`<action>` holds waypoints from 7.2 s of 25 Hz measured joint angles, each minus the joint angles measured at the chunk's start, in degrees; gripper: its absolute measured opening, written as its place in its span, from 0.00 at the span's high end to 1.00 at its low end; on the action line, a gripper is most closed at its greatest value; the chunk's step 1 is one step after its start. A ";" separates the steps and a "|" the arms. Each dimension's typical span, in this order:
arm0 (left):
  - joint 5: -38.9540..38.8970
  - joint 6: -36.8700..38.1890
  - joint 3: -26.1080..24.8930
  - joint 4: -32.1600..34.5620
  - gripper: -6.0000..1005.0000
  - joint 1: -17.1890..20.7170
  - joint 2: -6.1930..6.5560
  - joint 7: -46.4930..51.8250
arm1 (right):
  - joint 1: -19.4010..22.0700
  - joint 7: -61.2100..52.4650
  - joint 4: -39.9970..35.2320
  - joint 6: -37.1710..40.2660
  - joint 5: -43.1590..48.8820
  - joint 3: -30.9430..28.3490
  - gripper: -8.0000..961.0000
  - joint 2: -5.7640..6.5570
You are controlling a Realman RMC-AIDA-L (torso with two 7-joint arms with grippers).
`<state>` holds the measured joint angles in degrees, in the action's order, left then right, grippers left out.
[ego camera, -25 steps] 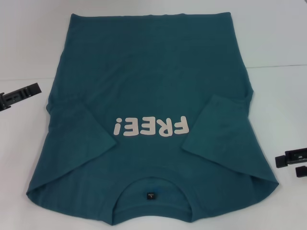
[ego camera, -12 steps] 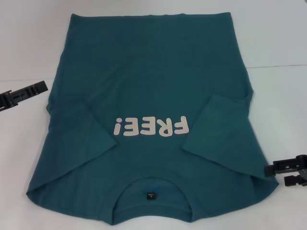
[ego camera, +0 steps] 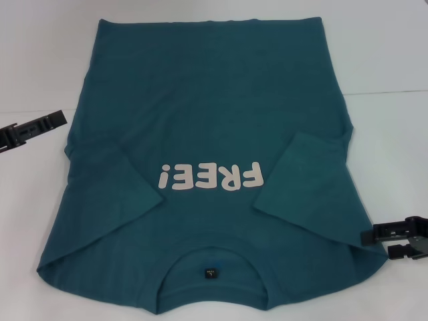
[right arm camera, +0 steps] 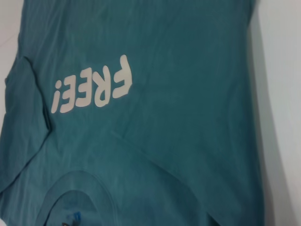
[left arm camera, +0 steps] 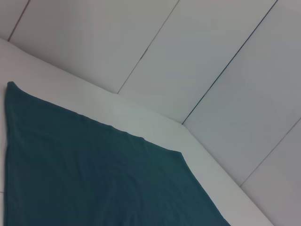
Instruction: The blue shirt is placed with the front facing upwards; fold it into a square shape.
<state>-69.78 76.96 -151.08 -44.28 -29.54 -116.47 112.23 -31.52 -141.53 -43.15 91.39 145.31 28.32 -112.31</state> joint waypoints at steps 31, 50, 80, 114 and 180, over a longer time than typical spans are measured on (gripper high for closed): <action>-0.01 -1.12 0.09 0.08 0.18 -0.83 -0.48 -0.87 | -0.33 -0.51 1.59 -2.55 -0.65 -0.18 0.13 0.16; -0.01 -1.73 0.08 0.07 0.18 -1.51 -0.51 -1.30 | -0.29 -1.12 3.15 -4.12 -0.64 -0.05 0.17 0.17; 0.04 -1.92 0.15 0.07 0.18 -1.90 -0.55 -1.34 | -1.01 -0.58 6.23 -8.48 -0.67 -0.22 0.21 -0.31; 0.04 -4.74 1.48 0.24 0.18 -2.86 -0.75 -1.93 | -1.65 -2.01 8.52 -12.53 -1.34 -0.20 0.87 -0.47; 28.60 5.60 2.37 -4.26 0.17 1.39 4.24 20.14 | -3.82 2.38 3.07 -9.31 -1.43 0.43 0.95 -2.63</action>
<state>-41.18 82.56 -148.71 -48.54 -28.15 -112.22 132.37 -35.35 -139.15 -40.08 82.08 143.88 28.74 -114.94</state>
